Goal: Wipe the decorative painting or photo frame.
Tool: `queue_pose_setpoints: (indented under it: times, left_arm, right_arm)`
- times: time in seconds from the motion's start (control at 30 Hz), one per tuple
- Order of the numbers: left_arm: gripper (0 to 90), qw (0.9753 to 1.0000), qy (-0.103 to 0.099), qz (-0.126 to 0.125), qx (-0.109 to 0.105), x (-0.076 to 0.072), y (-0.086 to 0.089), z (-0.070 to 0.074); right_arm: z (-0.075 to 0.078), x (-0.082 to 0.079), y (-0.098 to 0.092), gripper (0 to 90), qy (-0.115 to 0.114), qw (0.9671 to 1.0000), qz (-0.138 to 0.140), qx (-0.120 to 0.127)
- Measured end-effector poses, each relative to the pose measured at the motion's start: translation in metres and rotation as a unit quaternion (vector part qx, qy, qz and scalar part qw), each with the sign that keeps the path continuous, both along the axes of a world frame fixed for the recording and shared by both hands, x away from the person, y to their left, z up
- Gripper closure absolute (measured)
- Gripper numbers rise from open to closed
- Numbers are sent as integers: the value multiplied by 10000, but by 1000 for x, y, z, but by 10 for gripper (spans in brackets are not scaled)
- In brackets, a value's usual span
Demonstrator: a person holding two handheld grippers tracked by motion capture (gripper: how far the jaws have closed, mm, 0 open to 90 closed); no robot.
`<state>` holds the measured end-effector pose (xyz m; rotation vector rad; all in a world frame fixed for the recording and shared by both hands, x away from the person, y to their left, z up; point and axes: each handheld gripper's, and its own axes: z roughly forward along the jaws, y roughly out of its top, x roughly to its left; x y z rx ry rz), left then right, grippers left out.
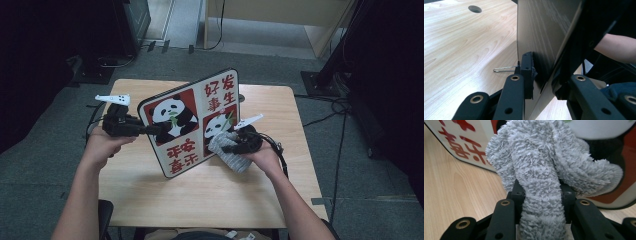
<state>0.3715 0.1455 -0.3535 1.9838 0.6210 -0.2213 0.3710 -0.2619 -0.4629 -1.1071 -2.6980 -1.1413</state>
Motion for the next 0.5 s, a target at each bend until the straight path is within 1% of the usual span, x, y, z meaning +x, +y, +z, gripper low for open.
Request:
queue_pose_setpoints:
  times: [0.27,0.5]
  left_arm:
    - [745,10000,-2,-3,-4,-1,0,0]
    - [744,10000,-10,0,-9,-1,0,0]
  right_arm:
    - [-7,0,0,669,55,10000,20,-77]
    - [-6,0,1,671,109,9999,32,-112]
